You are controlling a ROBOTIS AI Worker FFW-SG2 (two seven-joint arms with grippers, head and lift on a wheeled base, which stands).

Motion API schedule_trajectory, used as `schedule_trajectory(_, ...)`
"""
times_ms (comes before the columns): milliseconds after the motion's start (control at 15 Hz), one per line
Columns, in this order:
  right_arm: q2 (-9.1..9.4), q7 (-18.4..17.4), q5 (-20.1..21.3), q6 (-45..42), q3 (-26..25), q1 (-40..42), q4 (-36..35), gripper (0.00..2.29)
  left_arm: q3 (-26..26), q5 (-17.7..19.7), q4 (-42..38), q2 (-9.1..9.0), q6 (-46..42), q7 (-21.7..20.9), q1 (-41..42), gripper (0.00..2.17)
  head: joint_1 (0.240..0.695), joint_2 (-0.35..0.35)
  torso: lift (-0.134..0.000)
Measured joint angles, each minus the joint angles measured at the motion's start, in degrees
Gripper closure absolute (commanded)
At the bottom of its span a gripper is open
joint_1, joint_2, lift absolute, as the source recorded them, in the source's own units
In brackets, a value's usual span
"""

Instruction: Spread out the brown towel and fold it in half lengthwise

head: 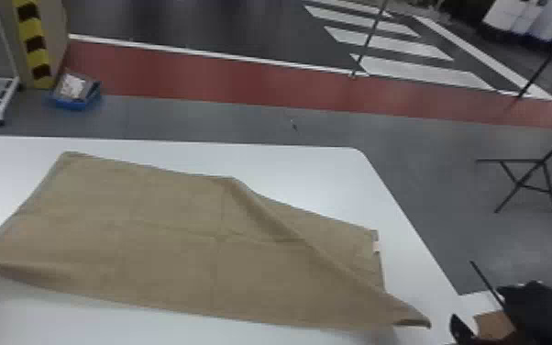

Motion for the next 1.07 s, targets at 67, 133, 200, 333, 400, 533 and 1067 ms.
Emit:
schedule_trajectory(67, -0.11, -0.23, 1.23, 0.58, 1.69, -0.88, 0.73, 0.20, 0.92, 0.30, 0.10, 0.56, -0.10, -0.03, 0.51, 1.03, 0.695, -0.307, -0.123)
schedule_trajectory(133, -0.18, -0.50, 2.63, 1.14, 3.57, -1.92, 1.72, 0.20, 2.13, 0.50, 0.26, 1.05, -0.23, -0.17, 1.35, 1.03, 0.695, -0.291, -0.123)
schedule_trajectory(200, -0.25, -0.76, 3.90, 1.61, 5.31, -2.88, 2.63, 0.20, 3.04, 0.60, 0.35, 1.44, -0.34, -0.21, 2.08, 1.03, 0.695, -0.269, -0.123)
schedule_trajectory(333, -0.36, -1.11, 6.58, 2.63, 9.77, -4.99, 4.28, 0.20, 4.70, 0.71, 0.52, 1.95, -0.43, -0.25, 3.46, 1.03, 0.695, -0.206, -0.123)
schedule_trajectory(400, -0.36, -0.98, 7.43, 3.45, 11.73, -5.72, 4.65, 0.20, 5.39, 0.75, 0.52, 2.02, -0.45, -0.29, 4.06, 1.03, 0.695, -0.182, -0.123)
schedule_trajectory(533, -0.33, -0.13, 9.92, 5.00, 15.97, -6.59, 5.10, 0.20, 6.69, 0.83, 0.34, 2.06, -0.58, -0.36, 5.23, 1.03, 0.695, -0.141, -0.123)
schedule_trajectory(1067, -0.83, 3.88, 12.17, 7.28, 21.87, -5.01, 5.57, 0.20, 8.14, 0.96, -0.32, 1.55, -0.62, -0.38, 6.81, 1.03, 0.695, -0.057, -0.123)
